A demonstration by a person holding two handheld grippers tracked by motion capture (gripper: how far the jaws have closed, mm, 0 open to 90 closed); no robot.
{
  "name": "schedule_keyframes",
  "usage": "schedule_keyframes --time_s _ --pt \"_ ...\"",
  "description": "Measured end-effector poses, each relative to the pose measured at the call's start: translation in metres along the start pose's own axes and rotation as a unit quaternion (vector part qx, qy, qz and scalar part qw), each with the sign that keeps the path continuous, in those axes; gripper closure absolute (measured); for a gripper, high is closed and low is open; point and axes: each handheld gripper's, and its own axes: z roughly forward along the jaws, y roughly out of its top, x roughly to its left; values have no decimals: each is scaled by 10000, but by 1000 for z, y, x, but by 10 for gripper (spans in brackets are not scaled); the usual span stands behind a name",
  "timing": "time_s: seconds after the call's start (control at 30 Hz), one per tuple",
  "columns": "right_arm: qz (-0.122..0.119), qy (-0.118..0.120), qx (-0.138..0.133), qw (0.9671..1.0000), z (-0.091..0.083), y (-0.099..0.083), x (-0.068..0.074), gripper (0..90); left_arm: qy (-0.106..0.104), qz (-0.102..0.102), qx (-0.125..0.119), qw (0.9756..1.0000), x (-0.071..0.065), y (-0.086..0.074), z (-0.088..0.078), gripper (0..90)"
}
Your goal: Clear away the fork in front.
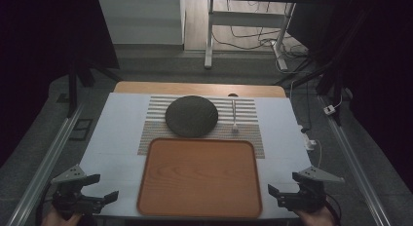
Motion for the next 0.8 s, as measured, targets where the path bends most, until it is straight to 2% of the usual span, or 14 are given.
schedule_keyframes --time_s 0.37,0.6,0.8 --pt "-26 96 128 9999 2 1 1 0 -36 -22 -11 10000 1 0 0 11" --pt "-263 25 97 9996 4 3 3 0 -38 -36 -7 10000 1 0 0 12" --pt "-454 20 193 9988 9 5 5 0 -42 -54 -5 10000 1 0 0 12"
